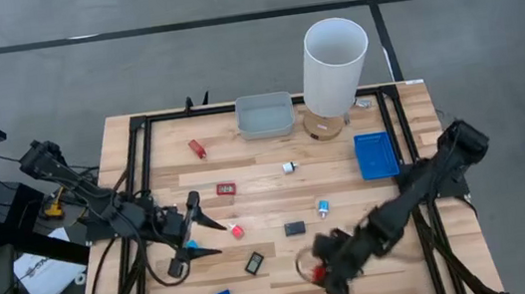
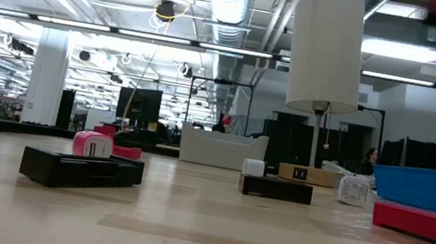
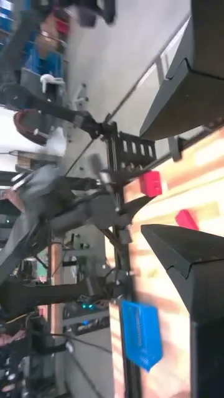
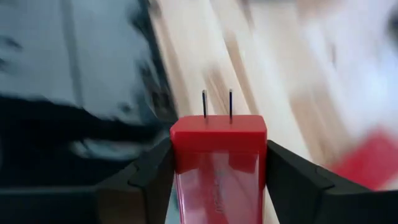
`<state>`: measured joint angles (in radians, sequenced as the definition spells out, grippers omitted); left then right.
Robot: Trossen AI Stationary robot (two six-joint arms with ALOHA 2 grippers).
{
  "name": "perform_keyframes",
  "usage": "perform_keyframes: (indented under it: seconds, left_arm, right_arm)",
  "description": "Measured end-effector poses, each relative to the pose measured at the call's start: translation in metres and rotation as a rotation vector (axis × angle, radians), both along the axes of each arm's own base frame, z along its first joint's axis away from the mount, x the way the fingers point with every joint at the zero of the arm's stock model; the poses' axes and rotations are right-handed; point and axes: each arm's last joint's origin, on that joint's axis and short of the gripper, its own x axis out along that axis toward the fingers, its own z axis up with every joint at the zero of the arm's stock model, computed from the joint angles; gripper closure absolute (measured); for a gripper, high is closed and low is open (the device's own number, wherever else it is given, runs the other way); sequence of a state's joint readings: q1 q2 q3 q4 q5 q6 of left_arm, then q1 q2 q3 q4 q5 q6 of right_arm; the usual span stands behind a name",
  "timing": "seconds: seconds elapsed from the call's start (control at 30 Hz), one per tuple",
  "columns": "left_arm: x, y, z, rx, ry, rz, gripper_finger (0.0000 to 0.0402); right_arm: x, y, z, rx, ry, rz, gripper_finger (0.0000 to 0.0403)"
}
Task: Pick & Place Office items
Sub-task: Put the bottom red charger adapter into the gray bin
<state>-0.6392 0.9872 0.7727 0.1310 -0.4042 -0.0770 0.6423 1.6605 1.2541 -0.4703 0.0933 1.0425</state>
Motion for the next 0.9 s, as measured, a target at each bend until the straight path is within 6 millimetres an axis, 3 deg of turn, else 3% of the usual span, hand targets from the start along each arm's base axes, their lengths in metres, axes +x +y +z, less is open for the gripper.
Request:
perform_keyframes:
  seconds: [0.23, 0.37, 0.67, 0.9]
  left_arm:
    - [0.013, -0.008, -0.013, 0.082, 0.042, -0.014, 0.0149]
    - [0.023, -0.017, -0.005, 0.164, 0.017, -0.050, 0.0124]
    - [0.064, -0.028, 0.021, 0.372, 0.019, -0.137, 0.0111]
    - [0.076, -0.028, 0.033, 0.399, -0.014, -0.165, 0.0111]
  right_arm:
    - [0.021, -0.041, 0.055, 0.169, -0.301, 0.006, 0.0198]
    - [0.032, -0.052, 0.071, 0.298, -0.416, 0.054, 0.0199]
    - [0.065, -0.068, 0.072, 0.483, -0.563, 0.125, 0.0198]
    - [0.072, -0.072, 0.071, 0.495, -0.607, 0.114, 0.0198]
